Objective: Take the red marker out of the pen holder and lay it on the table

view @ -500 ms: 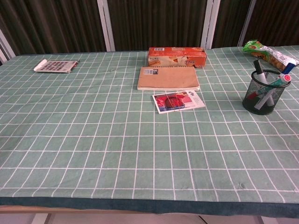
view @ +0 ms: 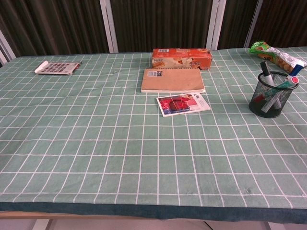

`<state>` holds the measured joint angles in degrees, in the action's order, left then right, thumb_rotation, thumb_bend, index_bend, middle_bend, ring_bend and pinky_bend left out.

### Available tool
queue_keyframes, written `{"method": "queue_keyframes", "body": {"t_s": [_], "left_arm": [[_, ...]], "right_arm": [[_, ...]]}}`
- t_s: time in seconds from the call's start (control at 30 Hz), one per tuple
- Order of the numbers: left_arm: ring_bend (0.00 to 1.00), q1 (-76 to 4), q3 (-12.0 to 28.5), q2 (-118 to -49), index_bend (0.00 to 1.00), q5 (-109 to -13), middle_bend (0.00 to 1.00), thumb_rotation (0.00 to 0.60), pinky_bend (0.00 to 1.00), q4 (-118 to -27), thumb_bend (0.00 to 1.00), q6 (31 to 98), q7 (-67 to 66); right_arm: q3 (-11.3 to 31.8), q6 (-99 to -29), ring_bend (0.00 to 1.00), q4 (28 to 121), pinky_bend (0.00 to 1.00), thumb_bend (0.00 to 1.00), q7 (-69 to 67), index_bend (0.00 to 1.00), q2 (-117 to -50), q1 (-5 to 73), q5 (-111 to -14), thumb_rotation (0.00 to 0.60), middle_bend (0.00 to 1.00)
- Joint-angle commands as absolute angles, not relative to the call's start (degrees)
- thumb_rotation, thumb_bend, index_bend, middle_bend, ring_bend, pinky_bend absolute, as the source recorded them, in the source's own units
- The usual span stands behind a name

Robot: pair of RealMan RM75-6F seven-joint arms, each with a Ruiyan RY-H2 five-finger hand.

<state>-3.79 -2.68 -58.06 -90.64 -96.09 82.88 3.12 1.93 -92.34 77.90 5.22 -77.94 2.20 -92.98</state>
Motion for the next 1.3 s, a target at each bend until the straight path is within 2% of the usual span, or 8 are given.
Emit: {"method": "queue_keyframes", "body": {"t_s": [0.03,0.23,0.4,0.47,0.63,0.73,0.93,1.3], "left_arm": [[0.10,-4.0,-2.6,-57.9,0.19,-90.2,0.07,0.600,0.38,-96.0,0.44,82.4,3.4],[0.10,-3.4,-2.8,-57.6,0.19,-91.0,0.07,0.600,0.38,-95.7,0.44,83.8,4.8],[0.10,-3.1,-2.9,-57.4,0.19,-90.8,0.07,0.600,0.38,-95.8,0.44,84.1,5.0],[0.10,-2.9,-2.9,-57.4,0.19,-90.9,0.07,0.600,0.38,-95.8,0.44,84.5,5.0],[0.10,-2.8,-2.8,-57.3,0.19,-90.6,0.07,0.600,0.38,-95.9,0.44,84.5,4.9],[0.10,-2.8,-2.8,-57.3,0.19,-90.5,0.07,0.600,0.38,-95.9,0.44,84.5,4.9],[0.10,-2.8,-2.7,-57.3,0.19,-90.5,0.07,0.600,0.38,-95.8,0.44,84.5,5.2],[0.10,-2.8,-2.7,-57.2,0.19,-90.5,0.07,0.600,0.38,-95.7,0.44,84.4,5.7]], "right_arm": [[3.4,-93.0,0.16,79.5,0.25,0.26,8.1,0.25,-77.5,3.0,-93.1,0.600,0.17],[6.4,-91.1,0.23,84.3,0.28,0.26,15.1,0.26,-76.2,4.9,-90.8,0.600,0.21],[9.3,-86.1,0.36,87.8,0.35,0.26,21.8,0.31,-74.0,8.5,-87.9,0.600,0.34],[10.2,-84.5,0.48,87.7,0.42,0.26,24.2,0.35,-73.9,10.1,-87.1,0.600,0.41],[11.8,-80.9,0.86,85.6,0.78,0.26,27.1,0.48,-75.1,13.5,-85.4,0.600,0.69],[12.4,-78.5,0.97,85.1,0.89,0.26,28.5,0.51,-75.6,15.1,-83.5,0.600,0.80],[13.0,-74.5,1.00,85.6,1.00,0.26,29.8,0.55,-76.3,17.6,-79.9,0.600,0.94],[12.9,-71.1,1.00,84.4,1.00,0.39,28.5,0.56,-77.6,20.5,-76.6,0.600,0.98]]}}
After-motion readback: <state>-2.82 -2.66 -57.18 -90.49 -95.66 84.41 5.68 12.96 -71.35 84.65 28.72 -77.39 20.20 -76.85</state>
